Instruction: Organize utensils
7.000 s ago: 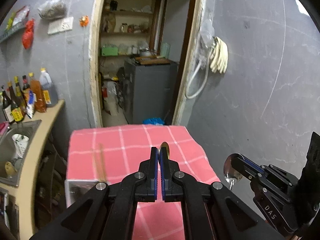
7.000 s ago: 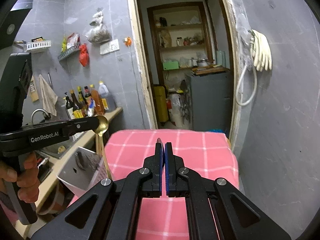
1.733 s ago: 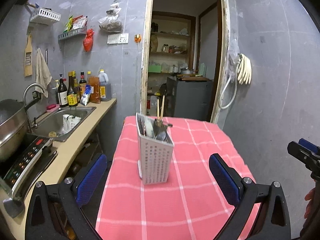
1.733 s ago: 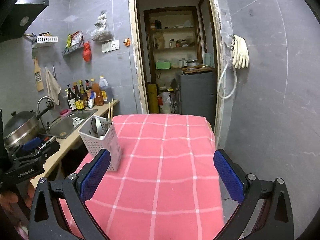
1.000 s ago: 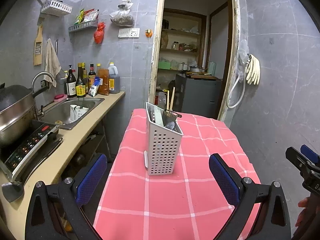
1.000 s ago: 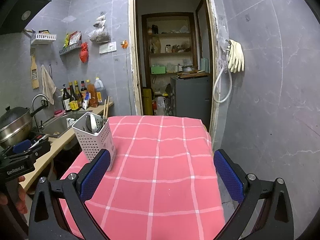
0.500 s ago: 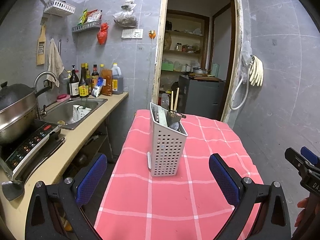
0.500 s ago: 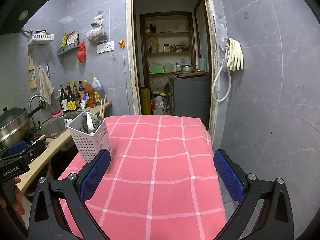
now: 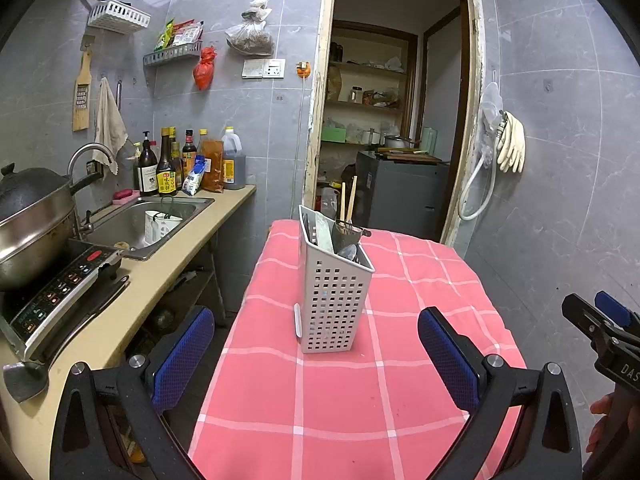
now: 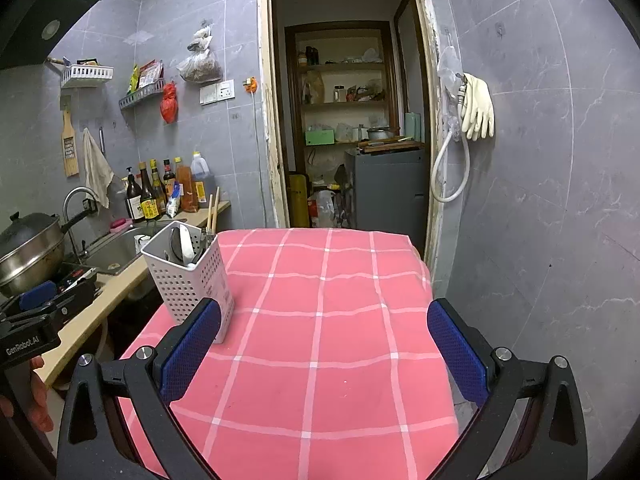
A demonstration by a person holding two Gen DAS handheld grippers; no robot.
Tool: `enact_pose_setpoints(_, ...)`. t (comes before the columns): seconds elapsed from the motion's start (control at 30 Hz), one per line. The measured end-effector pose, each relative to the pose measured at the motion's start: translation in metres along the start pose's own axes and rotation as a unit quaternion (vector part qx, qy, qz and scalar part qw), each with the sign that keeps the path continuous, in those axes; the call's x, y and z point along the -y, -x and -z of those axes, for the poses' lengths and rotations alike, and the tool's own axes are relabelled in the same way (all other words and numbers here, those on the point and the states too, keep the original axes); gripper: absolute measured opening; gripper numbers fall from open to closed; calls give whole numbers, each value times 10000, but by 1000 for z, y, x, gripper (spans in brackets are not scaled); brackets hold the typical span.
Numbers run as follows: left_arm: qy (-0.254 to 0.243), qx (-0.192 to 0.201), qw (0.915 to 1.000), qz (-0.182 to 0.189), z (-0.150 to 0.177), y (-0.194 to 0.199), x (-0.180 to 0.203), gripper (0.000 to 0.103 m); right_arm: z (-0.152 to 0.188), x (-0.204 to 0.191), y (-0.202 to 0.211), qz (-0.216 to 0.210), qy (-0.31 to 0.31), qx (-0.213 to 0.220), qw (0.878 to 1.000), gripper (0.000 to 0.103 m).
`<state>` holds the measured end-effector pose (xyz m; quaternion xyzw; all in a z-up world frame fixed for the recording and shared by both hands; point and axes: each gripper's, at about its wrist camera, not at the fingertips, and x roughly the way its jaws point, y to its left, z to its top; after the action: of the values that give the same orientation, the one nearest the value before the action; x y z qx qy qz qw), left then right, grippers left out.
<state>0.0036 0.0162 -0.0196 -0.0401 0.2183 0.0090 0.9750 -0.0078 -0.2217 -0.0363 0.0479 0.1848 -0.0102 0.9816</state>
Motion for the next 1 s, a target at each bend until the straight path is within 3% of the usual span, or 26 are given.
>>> enact_pose_setpoints(1.0, 6, -1, 10000, -3, 1, 0, 1, 103, 2, -1, -3, -37, 1, -59, 10000, 101)
